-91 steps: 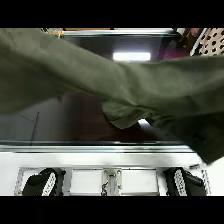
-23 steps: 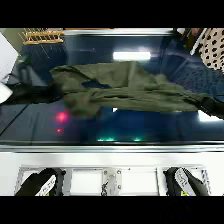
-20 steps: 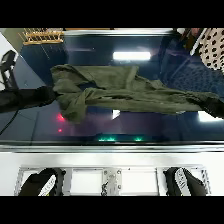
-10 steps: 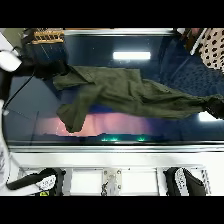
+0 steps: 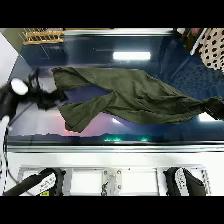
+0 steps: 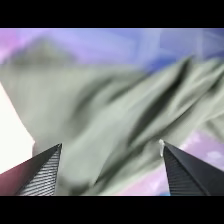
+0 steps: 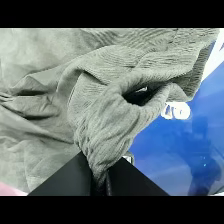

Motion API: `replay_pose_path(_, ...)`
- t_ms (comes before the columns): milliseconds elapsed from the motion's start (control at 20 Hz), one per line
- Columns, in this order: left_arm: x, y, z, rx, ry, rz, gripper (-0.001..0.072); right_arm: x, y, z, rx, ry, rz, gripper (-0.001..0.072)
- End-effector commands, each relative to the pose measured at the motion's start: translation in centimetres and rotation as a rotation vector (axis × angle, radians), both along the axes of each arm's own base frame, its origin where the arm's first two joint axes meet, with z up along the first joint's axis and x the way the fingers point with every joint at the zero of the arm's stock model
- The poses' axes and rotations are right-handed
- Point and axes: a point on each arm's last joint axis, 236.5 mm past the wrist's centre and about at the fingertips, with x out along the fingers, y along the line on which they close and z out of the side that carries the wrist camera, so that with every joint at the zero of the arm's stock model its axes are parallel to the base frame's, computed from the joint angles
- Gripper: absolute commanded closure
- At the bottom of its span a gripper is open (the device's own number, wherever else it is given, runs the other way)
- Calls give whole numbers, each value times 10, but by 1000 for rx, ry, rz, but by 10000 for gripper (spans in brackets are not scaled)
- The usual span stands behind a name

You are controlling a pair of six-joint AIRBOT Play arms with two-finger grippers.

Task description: Fold the clothes and pants, and hang the long-sleeved shirts on hangers.

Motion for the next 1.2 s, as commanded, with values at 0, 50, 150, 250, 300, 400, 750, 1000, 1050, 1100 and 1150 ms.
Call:
replay_pose_path(0,-75,14,-55,-55,149,215,34,0,1,0,5,0,4,661)
replay_pose_path(50,-88,17,-65,-65,179,254,34,0,1,0,5,0,4,660)
replay_pose_path(150,-110,15,-83,-90,236,290,34,0,1,0,5,0,4,661)
replay_pose_path(250,-114,-1,-93,-173,253,333,34,0,1,0,5,0,4,661)
replay_pose_path(300,-111,-10,-97,-217,251,354,34,0,1,0,5,0,4,661)
replay_pose_path(400,-106,-28,-104,-275,258,354,34,0,1,0,5,0,4,660)
replay_pose_path(750,-87,-53,-96,-203,249,138,699,0,1,0,4,0,3,661)
replay_pose_path(1000,-41,30,69,-49,-159,152,700,0,1,0,3,-1,3,661)
replay_pose_path(1050,-47,42,110,-23,-247,176,700,0,1,0,3,-2,2,661)
replay_pose_path(1100,-56,49,143,2,-318,192,700,1,0,1,2,-3,1,660)
replay_pose_path(1150,-68,53,172,32,-385,208,700,1,0,1,-1,-5,-1,661)
